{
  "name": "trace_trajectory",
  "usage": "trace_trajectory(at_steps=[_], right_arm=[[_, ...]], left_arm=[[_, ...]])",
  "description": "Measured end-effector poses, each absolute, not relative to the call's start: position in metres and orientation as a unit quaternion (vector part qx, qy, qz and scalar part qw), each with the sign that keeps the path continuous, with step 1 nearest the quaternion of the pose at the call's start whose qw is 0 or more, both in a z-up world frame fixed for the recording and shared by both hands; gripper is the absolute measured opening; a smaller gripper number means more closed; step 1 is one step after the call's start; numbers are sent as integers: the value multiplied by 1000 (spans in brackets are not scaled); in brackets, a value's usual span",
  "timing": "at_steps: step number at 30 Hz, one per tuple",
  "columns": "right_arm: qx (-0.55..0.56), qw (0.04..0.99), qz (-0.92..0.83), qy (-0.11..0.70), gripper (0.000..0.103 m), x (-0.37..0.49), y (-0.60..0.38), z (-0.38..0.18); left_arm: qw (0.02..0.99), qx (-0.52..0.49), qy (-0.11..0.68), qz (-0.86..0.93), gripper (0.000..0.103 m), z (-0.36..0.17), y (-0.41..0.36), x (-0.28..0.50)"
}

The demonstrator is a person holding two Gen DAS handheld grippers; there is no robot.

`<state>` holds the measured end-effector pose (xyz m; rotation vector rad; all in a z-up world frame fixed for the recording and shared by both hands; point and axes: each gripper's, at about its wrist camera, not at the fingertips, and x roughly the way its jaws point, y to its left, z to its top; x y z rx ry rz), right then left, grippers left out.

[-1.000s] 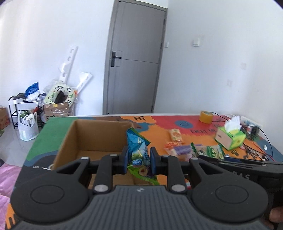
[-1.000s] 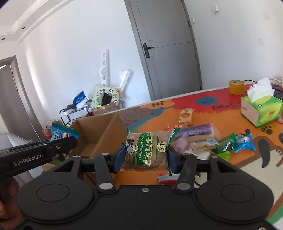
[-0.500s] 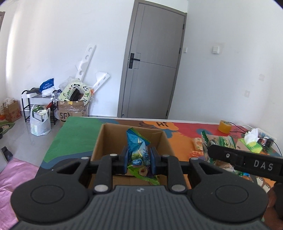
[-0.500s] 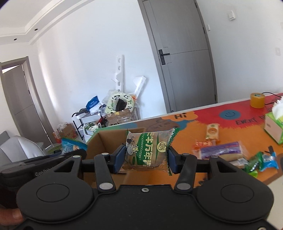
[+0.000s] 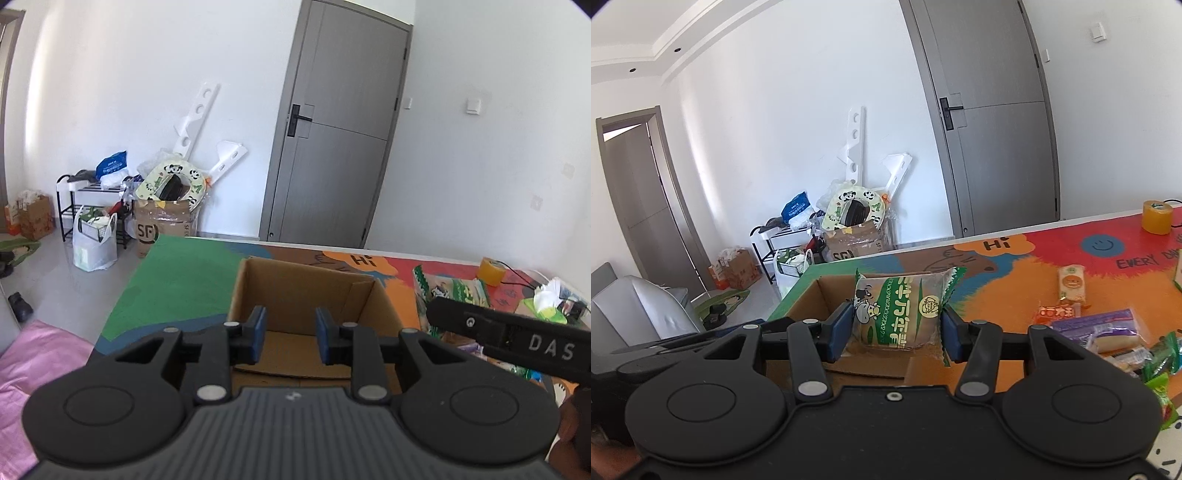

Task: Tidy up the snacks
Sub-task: 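Move both open tools back toward the snack pile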

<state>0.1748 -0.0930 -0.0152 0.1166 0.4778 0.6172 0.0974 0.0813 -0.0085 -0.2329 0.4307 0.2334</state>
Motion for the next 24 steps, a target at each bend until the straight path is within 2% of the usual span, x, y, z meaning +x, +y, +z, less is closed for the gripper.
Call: trace_trajectory(at_steps=[6,9,10,12,15,17,21,24], right_arm=[[56,919,308,241,51,179,-82,-19],[60,915,314,244,51,181,-77,-20],[61,914,319,244,52,181,-75,-20],[61,910,328,247,56,182,-72,-19],[72,912,325,242,73,181,-78,-17],[75,914,319,239,75,179,-85,-15],[87,917,304,244,85,177,-102,-16],[86,921,288,247,88,175,-116,-19]], left_arm=[[959,-131,216,127,29,-8,94,86],[956,-138,216,140,37,-7,103,80],[956,-141,215,144,43,-7,106,78],[954,-145,214,150,52,-7,109,74],[953,-145,215,156,64,-7,110,72],[953,-145,215,157,74,-6,109,72],[953,-149,213,157,83,-5,100,75],[954,-147,212,151,91,-4,90,77]])
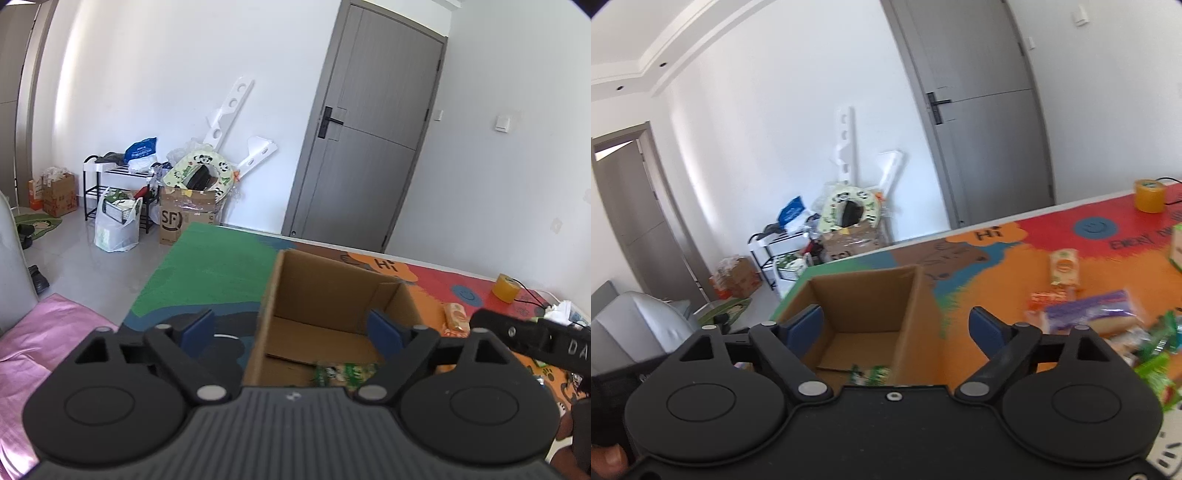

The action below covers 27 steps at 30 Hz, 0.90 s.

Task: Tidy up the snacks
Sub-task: 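Move both open tools back toward the snack pile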

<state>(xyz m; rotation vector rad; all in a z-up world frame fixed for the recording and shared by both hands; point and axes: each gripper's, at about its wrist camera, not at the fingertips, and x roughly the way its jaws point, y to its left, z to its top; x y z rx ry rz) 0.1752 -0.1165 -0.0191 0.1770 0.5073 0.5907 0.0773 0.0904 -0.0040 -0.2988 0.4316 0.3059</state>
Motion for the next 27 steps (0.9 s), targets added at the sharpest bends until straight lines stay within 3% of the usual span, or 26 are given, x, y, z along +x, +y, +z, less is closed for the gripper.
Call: trace_trajectory(at_steps=[13,27], right_arm=[[84,928,253,261,102,164,-174,-25],[110,942,190,252,103,160,-262,-29]], left_arm=[[960,-122,230,101,98,4,44,82],[967,-96,233,26,98,5,-18,91]])
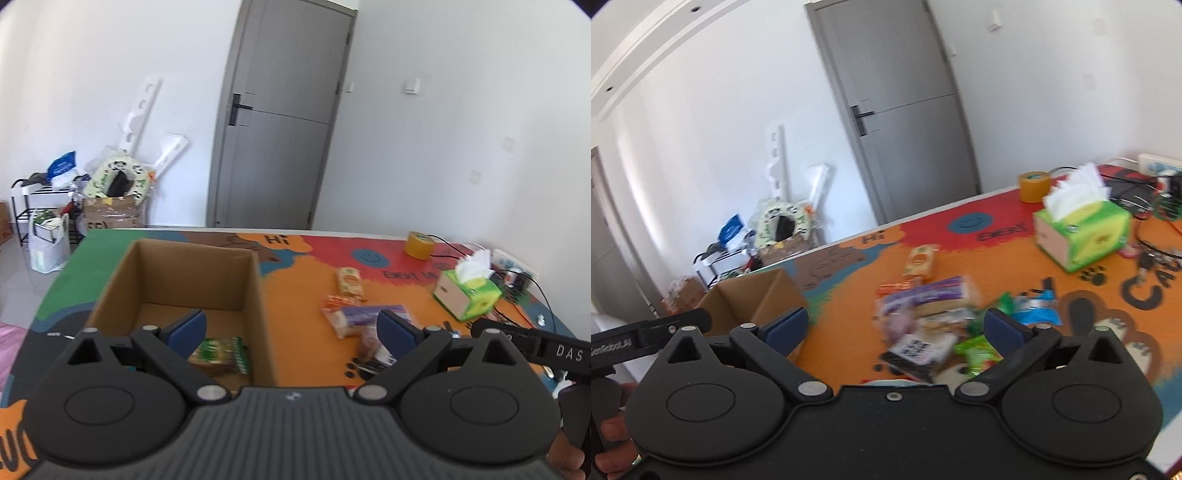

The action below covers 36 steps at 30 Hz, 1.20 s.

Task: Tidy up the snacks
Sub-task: 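Move both open tools back toward the snack pile, then grasp the red-white wafer pack with left tool while right tool grasps the green sausage bag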

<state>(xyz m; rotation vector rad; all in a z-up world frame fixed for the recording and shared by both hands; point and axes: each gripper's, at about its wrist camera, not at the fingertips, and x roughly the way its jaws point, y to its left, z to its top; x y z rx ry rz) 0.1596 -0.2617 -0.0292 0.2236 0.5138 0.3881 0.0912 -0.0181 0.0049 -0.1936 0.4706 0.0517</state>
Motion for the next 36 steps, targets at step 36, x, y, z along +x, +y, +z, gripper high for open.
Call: trace_trajectory(at_steps=[36], right_arm=[[138,926,129,328,75,196,-321,-108]], left_arm=[[940,-75,332,-29,90,-101,-111,168]])
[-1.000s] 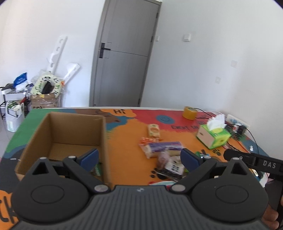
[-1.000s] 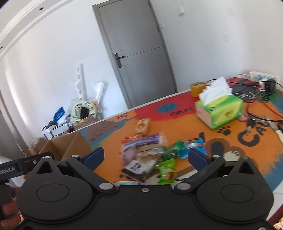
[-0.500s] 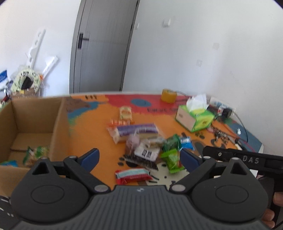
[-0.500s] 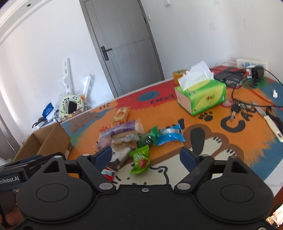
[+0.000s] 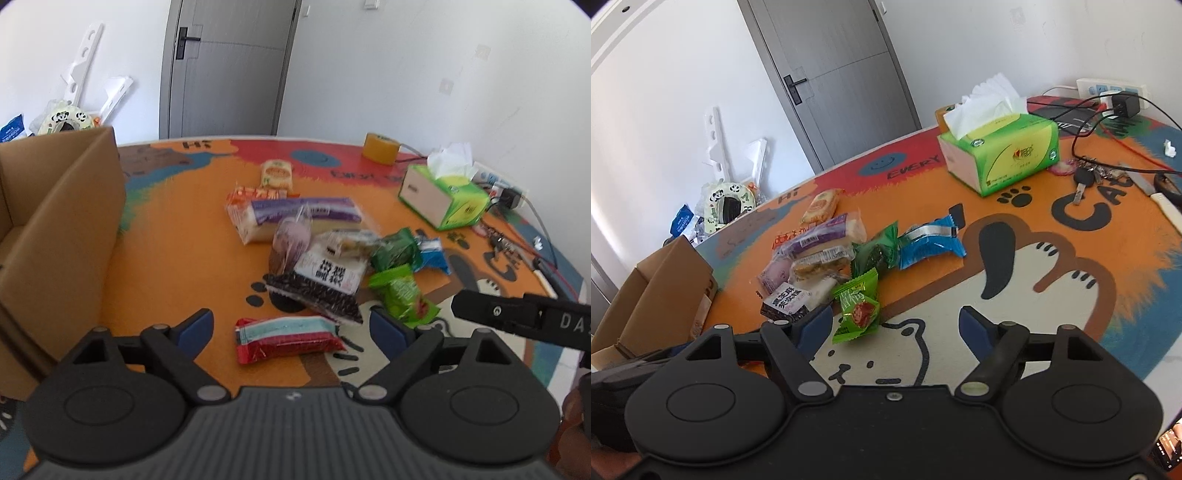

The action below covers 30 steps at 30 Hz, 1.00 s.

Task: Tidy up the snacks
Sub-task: 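Grasp the red-white wafer pack with left tool while right tool grasps the green sausage bag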

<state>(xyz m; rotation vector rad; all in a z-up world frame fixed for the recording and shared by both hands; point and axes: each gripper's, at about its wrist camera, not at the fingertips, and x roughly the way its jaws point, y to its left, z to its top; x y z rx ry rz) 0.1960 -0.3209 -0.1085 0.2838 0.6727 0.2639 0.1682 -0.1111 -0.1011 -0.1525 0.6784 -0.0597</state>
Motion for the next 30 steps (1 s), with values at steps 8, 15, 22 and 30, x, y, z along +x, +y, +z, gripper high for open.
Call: trace_trajectory(at_steps=[8,15,22,30], right_arm=[[139,920,133,340,75,207,-311,-122],[140,918,143,343,71,216,-297,-128],[124,922,143,338,69,220,-284,-125],[106,924,142,339,57,226,-272,-125]], left_arm=[[940,-35,340,-20,76,-114,-118,174],[942,-29,333,-15,46,-112,-108,171],[945,-46,325,-12,43,-105,-99,166],[948,-51,314,-11,43,-95,-95,162]])
